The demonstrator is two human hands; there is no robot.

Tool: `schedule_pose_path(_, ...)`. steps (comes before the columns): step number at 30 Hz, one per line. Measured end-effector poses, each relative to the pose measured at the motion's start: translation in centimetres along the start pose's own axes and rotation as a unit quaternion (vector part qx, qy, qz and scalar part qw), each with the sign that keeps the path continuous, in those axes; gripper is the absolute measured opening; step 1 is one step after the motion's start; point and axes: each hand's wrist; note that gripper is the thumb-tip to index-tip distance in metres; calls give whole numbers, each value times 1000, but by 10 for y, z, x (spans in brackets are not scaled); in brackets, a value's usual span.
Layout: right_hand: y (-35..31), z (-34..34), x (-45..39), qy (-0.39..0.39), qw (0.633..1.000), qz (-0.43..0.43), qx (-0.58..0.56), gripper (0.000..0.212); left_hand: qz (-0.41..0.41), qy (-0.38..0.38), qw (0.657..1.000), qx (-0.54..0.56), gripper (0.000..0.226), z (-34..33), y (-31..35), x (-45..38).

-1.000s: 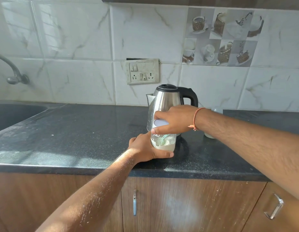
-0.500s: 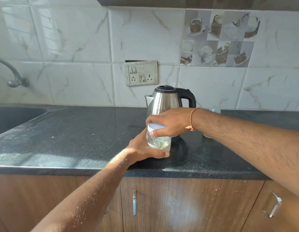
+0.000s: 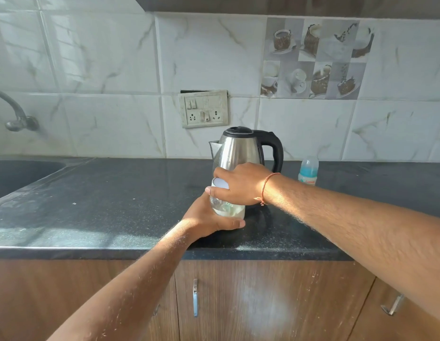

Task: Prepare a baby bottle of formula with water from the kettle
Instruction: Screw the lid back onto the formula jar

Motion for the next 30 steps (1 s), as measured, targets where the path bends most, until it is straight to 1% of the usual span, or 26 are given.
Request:
schedule_pose_path(4,20,5,9,-20,995,95,12,62,-10,-49,999,1,83,3,0,-2)
schedule_pose_path(7,23,3,8,-3,993,116,23,61,-4,-38,999,-10,83,2,0,-1)
schedule_pose_path(9,18,-1,7,17,995,97,28,60,6,-31,999,-8,82,2,-3,-2)
schedule_pose_path(11,9,-2,8,24,998,58,21,62,8,-26,1000,-8,82,3,-4,-4)
schedule_pose_path(15,-9,2,8,4,999,-34,-3,71,14,-23,1000,-12,85,3,-3,-2)
schedule_pose_path(19,-21,6,11,-5,998,-62,-24,75,24,-14,999,-27,86,3,2,4)
schedule_pose_path(22,-20,3,24,37,995,-78,-53,81,46,7,998,-47,93,0,3,5)
schedule_pose_path(25,-12,-18,48,117,987,-85,-68,84,71,53,995,-45,102,0,0,7)
schedule_pose_path(27,1,-36,70,165,975,-107,-100,86,72,77,993,-44,93,4,4,11)
schedule_pose_path(29,21,-60,91,210,955,-155,-142,83,82,90,991,-56,78,11,7,14)
schedule_pose_path(30,32,-74,100,233,941,-181,-164,80,93,97,989,-68,76,17,6,15)
Point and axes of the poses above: each hand's wrist, its own x-axis away from the middle knuckle, its own z-axis out of the back of the hand, y = z × x, and after that the axes turned 11 degrees about z, right-handed
